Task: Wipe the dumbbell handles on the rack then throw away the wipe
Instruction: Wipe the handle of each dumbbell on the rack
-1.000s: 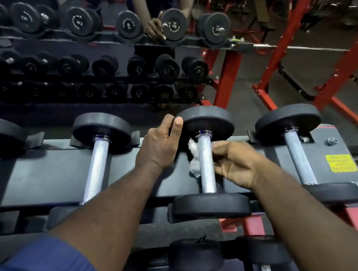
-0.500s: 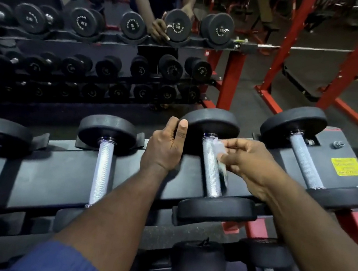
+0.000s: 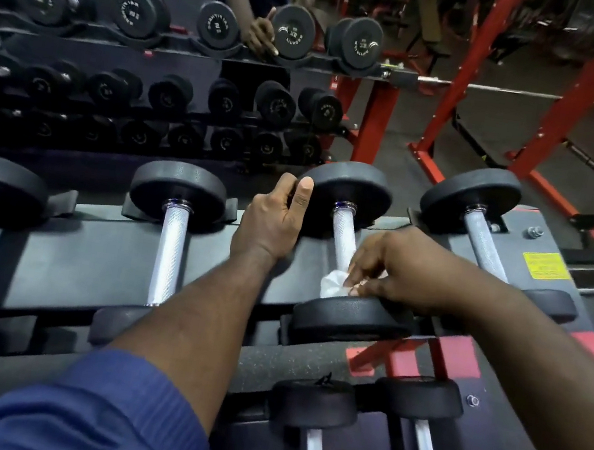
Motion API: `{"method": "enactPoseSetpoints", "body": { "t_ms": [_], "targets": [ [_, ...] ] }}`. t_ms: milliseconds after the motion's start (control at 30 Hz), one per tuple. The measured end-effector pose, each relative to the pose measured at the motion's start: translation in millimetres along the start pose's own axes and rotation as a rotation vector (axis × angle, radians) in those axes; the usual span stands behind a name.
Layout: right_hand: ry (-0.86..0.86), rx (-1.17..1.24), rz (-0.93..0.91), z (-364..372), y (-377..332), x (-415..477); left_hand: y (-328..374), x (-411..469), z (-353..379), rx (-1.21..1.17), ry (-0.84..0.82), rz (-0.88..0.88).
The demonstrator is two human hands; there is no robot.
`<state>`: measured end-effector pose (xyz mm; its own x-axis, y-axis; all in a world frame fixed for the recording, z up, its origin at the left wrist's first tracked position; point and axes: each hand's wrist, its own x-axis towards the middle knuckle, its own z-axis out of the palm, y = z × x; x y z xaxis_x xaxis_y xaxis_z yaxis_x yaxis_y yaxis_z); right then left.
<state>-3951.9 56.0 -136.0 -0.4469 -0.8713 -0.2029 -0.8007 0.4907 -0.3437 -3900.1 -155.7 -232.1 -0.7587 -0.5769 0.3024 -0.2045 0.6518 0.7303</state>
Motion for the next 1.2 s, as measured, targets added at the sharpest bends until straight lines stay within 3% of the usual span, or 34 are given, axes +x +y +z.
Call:
{"method": "enactPoseSetpoints", "body": {
  "t_ms": [67,167,200,267,367,400,533,600,667,767,867,1067,1200],
  "targets": [
    [0.083,0.026,0.000,-2.9,-0.9,8.5,1.7,0.1,0.2,0.000,-0.007,-0.013],
    [0.486,0.149,0.048,2.7,0.0,33.4,-0.2,0.9,2.0,0.005,-0.004,-0.031],
    [0.537,0.175,0.046,3.9,1.4,34.8,-0.7,1.8,3.0,0.010,0.004,-0.029],
    [0.408,0.102,-0.032,4.5,9.0,26.2,-2.1,2.7,4.6,0.026,0.013,-0.020],
    [-0.057,0.105,-0.094,-3.5,16.3,4.9,-2.6,2.9,6.8,0.038,0.029,-0.010],
    [-0.100,0.124,-0.101,-5.1,19.8,5.2,-3.2,2.7,7.8,0.048,0.033,-0.007],
    [0.252,0.132,-0.164,-6.8,27.8,23.5,0.9,-1.6,7.4,0.026,0.049,-0.037],
    [0.172,0.165,-0.223,-0.2,27.0,20.1,4.9,-6.9,9.0,0.002,0.053,-0.063],
    [-0.072,0.159,-0.257,-0.8,29.2,8.6,14.4,-14.6,15.1,0.009,0.071,-0.052],
    [-0.256,-0.016,-0.197,-19.3,36.5,6.3,16.8,-22.4,22.8,0.073,0.087,0.013],
    [-0.198,-0.140,-0.238,-24.6,22.5,14.2,15.9,-19.9,25.4,0.144,0.107,-0.009],
    [-0.299,-0.006,-0.324,-26.3,8.9,21.2,17.9,-18.3,26.2,0.226,0.141,-0.082],
    [-0.081,-0.006,-0.356,7.9,-5.3,36.3,18.8,-15.3,25.9,0.251,0.117,-0.157]
  ]
}}
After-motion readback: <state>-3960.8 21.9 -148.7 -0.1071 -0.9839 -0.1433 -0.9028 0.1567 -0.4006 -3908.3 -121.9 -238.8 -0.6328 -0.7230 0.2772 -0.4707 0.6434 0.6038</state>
